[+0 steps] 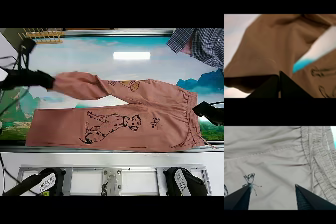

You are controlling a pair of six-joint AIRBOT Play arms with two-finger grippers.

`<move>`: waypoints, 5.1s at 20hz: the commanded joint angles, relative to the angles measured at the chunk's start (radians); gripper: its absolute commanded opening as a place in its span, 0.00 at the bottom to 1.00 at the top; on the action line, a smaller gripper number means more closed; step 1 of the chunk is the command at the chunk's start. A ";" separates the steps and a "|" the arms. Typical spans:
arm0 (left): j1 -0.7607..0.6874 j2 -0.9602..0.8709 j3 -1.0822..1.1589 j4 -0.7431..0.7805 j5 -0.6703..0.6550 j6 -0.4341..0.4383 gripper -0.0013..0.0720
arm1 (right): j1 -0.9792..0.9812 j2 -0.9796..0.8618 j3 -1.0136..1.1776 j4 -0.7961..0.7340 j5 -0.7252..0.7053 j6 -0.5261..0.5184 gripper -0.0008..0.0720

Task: Fold the clothes and pants, and hang the long-sleeved shirts on hangers.

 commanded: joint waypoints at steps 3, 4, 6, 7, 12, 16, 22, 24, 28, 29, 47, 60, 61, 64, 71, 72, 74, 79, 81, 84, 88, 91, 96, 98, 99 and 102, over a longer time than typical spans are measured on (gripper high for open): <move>-0.055 0.217 -0.302 0.217 -0.064 -0.253 1.00 | 0.001 -0.001 0.000 0.000 0.000 0.000 0.81; -0.055 0.235 -0.305 0.290 0.011 -0.309 1.00 | 0.001 -0.001 0.000 0.000 0.000 0.000 0.81; -0.055 0.243 -0.283 0.367 0.159 -0.368 1.00 | 0.001 -0.001 0.000 0.000 0.000 0.000 0.81; -0.050 0.214 -0.248 0.357 0.192 -0.369 1.00 | 0.001 -0.001 0.000 0.000 0.000 0.000 0.81; -0.039 -0.132 -0.006 0.352 0.196 -0.365 0.87 | 0.001 -0.001 0.000 0.000 0.000 0.000 0.81; -0.047 -0.483 0.240 0.217 0.129 -0.298 0.87 | 0.001 -0.001 0.000 0.000 0.001 0.000 0.81; -0.057 -0.776 0.497 0.097 0.119 -0.272 0.87 | 0.001 -0.003 0.000 0.000 0.011 0.000 0.81; -0.070 -0.835 0.581 0.092 0.069 -0.279 0.87 | 0.001 -0.003 -0.002 0.000 0.019 0.000 0.81; -0.080 -0.878 0.657 0.093 0.055 -0.306 0.87 | 0.001 -0.003 -0.018 0.000 0.019 0.000 0.81; -0.080 -0.878 0.657 0.093 0.064 -0.307 0.69 | 0.001 -0.003 -0.026 0.001 0.019 0.000 0.81; -0.307 -0.231 0.434 0.669 -0.289 -0.444 0.02 | 0.001 -0.002 -0.055 0.056 0.019 -0.001 0.81; -0.421 0.212 -0.353 0.642 -0.193 -0.840 0.97 | 0.001 -0.002 -0.056 0.057 0.015 -0.046 0.81; -0.411 0.213 -0.312 0.642 -0.121 -0.857 0.97 | 0.001 -0.002 -0.056 0.058 0.015 -0.046 0.81; -0.428 0.107 -0.198 0.642 -0.034 -0.864 0.97 | 0.001 -0.002 -0.056 0.061 0.016 -0.045 0.81; -0.659 -0.249 -0.164 0.653 0.224 -0.954 0.97 | 0.001 -0.002 -0.056 0.061 0.019 -0.045 0.81; -0.678 -0.278 -0.164 0.654 0.240 -0.954 0.95 | 0.000 -0.002 -0.056 0.061 0.019 -0.045 0.81; -0.690 -0.315 -0.164 0.687 0.244 -0.980 0.77 | 0.001 -0.002 -0.056 0.061 0.019 -0.045 0.81; -0.653 -0.342 -0.165 0.701 0.245 -1.007 0.77 | 0.001 -0.002 -0.056 0.061 0.019 -0.045 0.81; -0.627 -0.341 -0.165 0.700 0.253 -1.012 0.77 | 0.001 -0.002 -0.056 0.061 0.019 -0.045 0.81; -0.603 -0.340 -0.165 0.693 0.247 -1.012 0.77 | 0.001 -0.002 -0.057 0.061 0.019 -0.045 0.81; -0.602 -0.314 -0.165 0.695 0.246 -1.012 0.77 | 0.001 -0.002 -0.057 0.061 0.019 -0.045 0.81; -0.597 -0.298 -0.165 0.696 0.253 -1.012 0.77 | 0.001 -0.002 -0.057 0.061 0.019 -0.045 0.81; -0.554 -0.307 -0.166 0.693 0.244 -1.012 0.77 | 0.001 -0.002 -0.057 0.060 0.025 -0.045 0.81; -0.545 -0.282 -0.166 0.696 0.245 -1.012 0.77 | 0.000 -0.002 -0.057 0.060 0.027 -0.045 0.81; -0.536 -0.272 -0.166 0.694 0.245 -1.012 0.77 | 0.001 -0.002 -0.058 0.061 0.027 -0.045 0.81; -0.511 -0.271 -0.167 0.693 0.230 -1.011 0.77 | 0.001 -0.002 -0.065 0.061 0.027 -0.045 0.81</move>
